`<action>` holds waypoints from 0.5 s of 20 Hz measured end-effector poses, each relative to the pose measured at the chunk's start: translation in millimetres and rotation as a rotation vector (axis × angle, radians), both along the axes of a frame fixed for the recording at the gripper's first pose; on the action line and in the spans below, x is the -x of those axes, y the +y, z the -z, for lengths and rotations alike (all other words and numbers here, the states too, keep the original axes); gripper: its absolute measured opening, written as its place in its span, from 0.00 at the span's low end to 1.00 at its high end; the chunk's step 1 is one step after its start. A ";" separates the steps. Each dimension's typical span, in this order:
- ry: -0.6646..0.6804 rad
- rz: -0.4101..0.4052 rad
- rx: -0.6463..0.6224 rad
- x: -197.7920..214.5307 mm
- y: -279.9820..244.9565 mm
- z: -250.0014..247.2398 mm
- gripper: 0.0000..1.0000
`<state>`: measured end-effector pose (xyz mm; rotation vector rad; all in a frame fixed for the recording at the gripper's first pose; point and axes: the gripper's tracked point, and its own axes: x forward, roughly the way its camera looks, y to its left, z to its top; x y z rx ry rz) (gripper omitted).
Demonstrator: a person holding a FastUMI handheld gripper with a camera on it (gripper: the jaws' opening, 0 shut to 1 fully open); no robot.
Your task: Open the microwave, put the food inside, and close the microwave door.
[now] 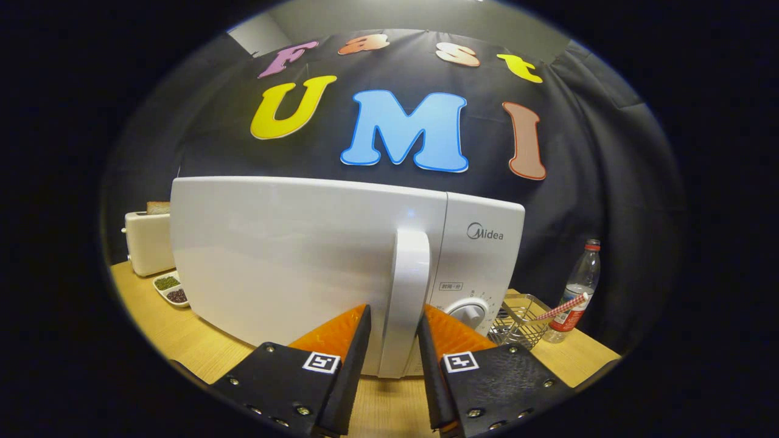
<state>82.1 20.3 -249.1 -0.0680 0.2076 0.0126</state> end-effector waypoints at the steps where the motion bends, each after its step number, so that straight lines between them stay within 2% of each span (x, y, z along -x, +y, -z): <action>1: -0.009 0.007 -0.015 1.4 1.6 -2.5 0.51; 4: -0.014 0.041 -0.036 5.7 -5.7 -6.2 0.51; 5: -0.003 0.043 -0.061 2.4 -3.0 -1.1 0.29; 7: 0.013 0.050 -0.088 5.5 -3.8 0.9 0.27; 8: 0.010 0.051 -0.081 8.5 -2.7 -1.1 0.21; 10: 0.007 0.031 -0.062 6.3 -3.0 0.9 0.21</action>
